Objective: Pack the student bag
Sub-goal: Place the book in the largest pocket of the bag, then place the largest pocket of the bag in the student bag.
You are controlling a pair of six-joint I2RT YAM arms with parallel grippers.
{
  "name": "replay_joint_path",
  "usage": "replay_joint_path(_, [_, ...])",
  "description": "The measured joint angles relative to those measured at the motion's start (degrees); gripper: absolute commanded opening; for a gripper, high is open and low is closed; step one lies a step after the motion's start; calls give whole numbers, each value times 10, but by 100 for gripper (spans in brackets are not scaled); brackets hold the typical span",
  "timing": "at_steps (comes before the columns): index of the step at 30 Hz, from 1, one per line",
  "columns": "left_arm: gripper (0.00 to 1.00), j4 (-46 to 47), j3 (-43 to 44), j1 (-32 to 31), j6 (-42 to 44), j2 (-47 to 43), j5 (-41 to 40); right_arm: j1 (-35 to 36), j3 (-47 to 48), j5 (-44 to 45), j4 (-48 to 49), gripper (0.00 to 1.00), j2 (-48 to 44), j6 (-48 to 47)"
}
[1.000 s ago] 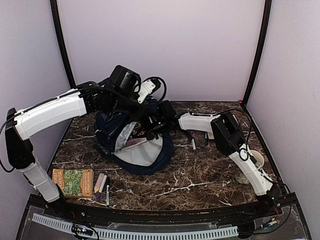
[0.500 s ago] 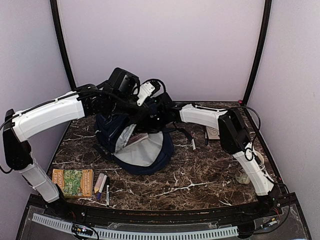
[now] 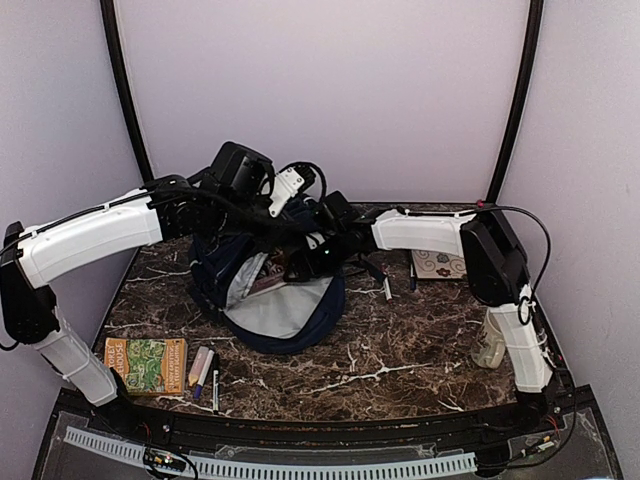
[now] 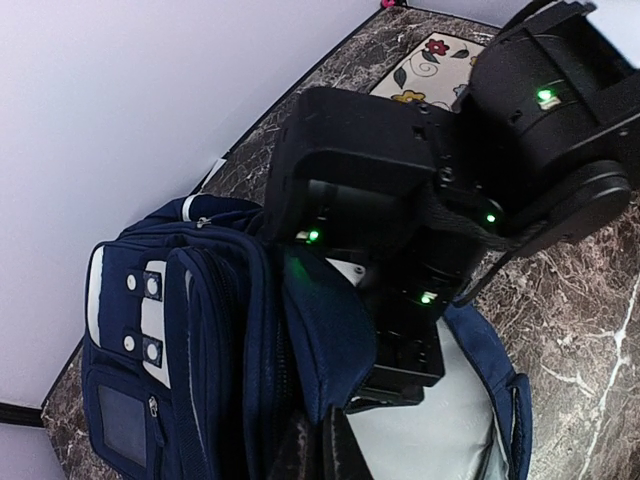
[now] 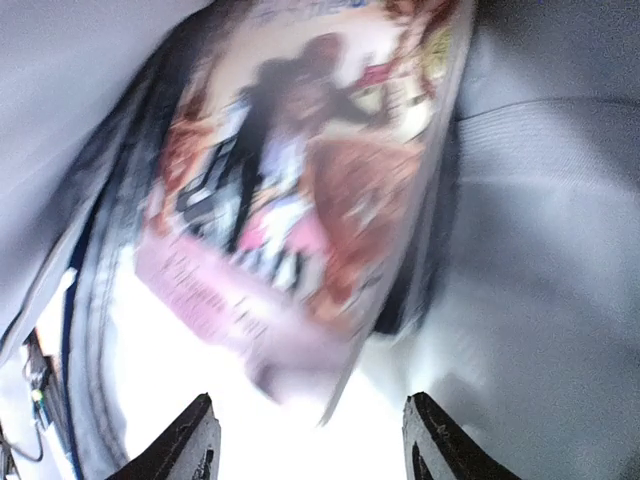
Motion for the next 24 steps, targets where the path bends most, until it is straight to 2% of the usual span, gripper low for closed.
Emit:
replay_joint_path(6, [0,10,-3,0,-8,0,-6,6,-96,-54,44,63,-74,5])
replay_joint_path(11, [0,21,-13,-2,-12,0,-7,7,-156,-136,87,62,-100,7])
replay_joint_path(17, [0,34,-27,-2,-23,0,-12,8,-247,-189,134,59,-131,1])
replay_joint_path(24, [0,47,-36,0,-42,5,-2,8,-353,-249,159,55,-225,-37])
